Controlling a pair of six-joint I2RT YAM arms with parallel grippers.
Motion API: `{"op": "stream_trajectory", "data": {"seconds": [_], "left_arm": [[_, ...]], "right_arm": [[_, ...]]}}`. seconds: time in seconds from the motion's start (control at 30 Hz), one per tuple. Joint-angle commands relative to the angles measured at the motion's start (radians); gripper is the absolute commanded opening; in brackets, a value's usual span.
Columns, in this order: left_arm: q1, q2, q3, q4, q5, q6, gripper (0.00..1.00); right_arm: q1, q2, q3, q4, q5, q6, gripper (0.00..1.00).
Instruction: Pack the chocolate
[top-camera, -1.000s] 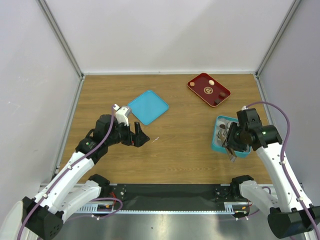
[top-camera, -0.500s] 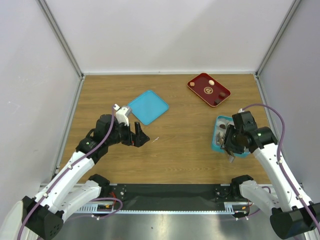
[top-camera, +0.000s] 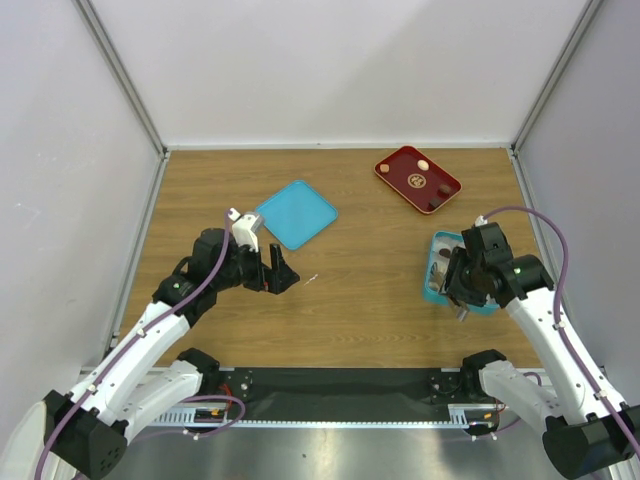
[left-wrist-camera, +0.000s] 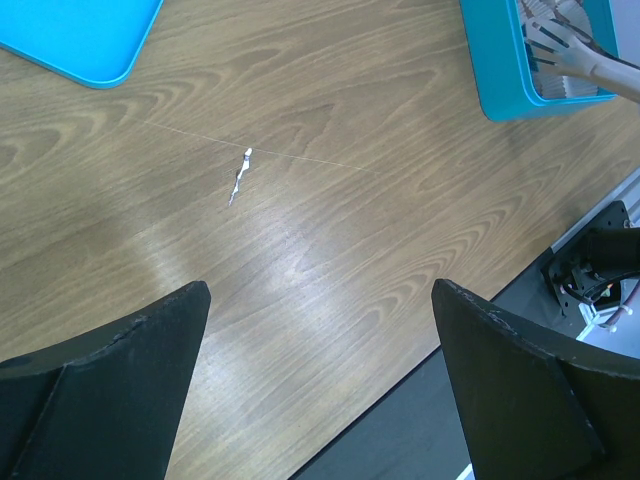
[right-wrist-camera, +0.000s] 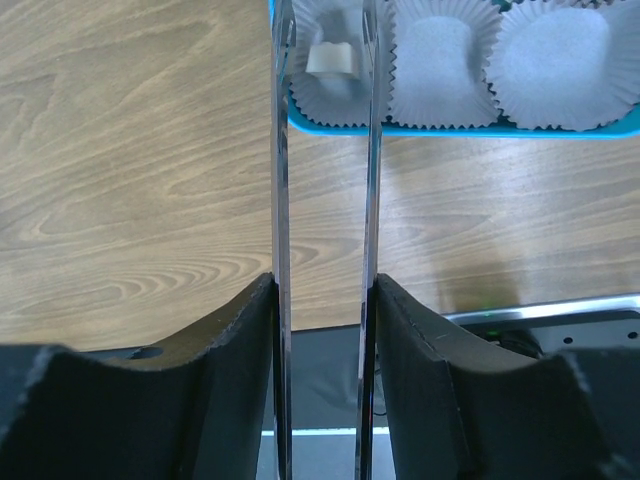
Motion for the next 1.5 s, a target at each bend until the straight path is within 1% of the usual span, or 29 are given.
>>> {"op": "stream_trajectory", "data": {"seconds": [0.0,0.17,0.23,0.3,0.43,0.47,0.53,0.57,0.63,0.67,0.77,0.9,1.17,1.33,1.47], "left_arm": [[0.010,0.001,0.027,0.020,0.005,0.019,1.00],[0.010,0.001,0.029,0.020,0.003,0.019,1.00],[0.010,-0.001,0.030,0.019,0.005,0.019,1.00],[0.010,-0.002,0.029,0.019,0.005,0.019,1.00],[0.010,-0.004,0.029,0.019,0.000,0.019,1.00],[0.010,-0.004,0.029,0.017,-0.001,0.020,1.00],[0.010,-0.002,0.029,0.014,-0.010,0.021,1.00],[0.010,-0.001,0.029,0.014,-0.012,0.021,1.00],[0.010,0.001,0.029,0.011,-0.018,0.022,1.00],[0.010,0.002,0.027,0.009,-0.017,0.022,1.00],[0.010,0.001,0.026,0.006,-0.021,0.022,1.00],[0.010,0.005,0.026,0.008,-0.024,0.022,1.00],[0.010,0.008,0.026,0.005,-0.027,0.022,1.00],[0.010,0.016,0.027,-0.001,-0.033,0.024,1.00],[0.010,0.012,0.026,-0.004,-0.041,0.024,1.00]], "right_arm": [[0.007,-0.008,0.052,-0.017,0.046,0.017,0.48],[0.005,0.032,0.175,-0.060,0.078,0.008,0.48],[0.002,0.081,0.241,-0.048,0.091,-0.003,0.48],[-0.015,0.128,0.294,0.009,0.092,-0.027,0.48],[-0.087,0.286,0.363,0.174,0.055,-0.078,0.48],[-0.100,0.358,0.376,0.249,0.051,-0.095,0.48],[-0.125,0.447,0.434,0.300,0.063,-0.141,0.47],[-0.133,0.536,0.457,0.337,0.055,-0.158,0.48],[-0.142,0.616,0.520,0.339,0.057,-0.192,0.47],[-0.142,0.688,0.582,0.328,0.066,-0.199,0.47],[-0.144,0.759,0.641,0.348,0.097,-0.215,0.47],[-0.162,0.825,0.680,0.366,0.105,-0.221,0.48],[-0.210,0.897,0.706,0.405,0.091,-0.224,0.48],[-0.217,0.949,0.752,0.403,0.104,-0.207,0.48],[-0.217,0.966,0.750,0.415,0.100,-0.198,0.50]]}}
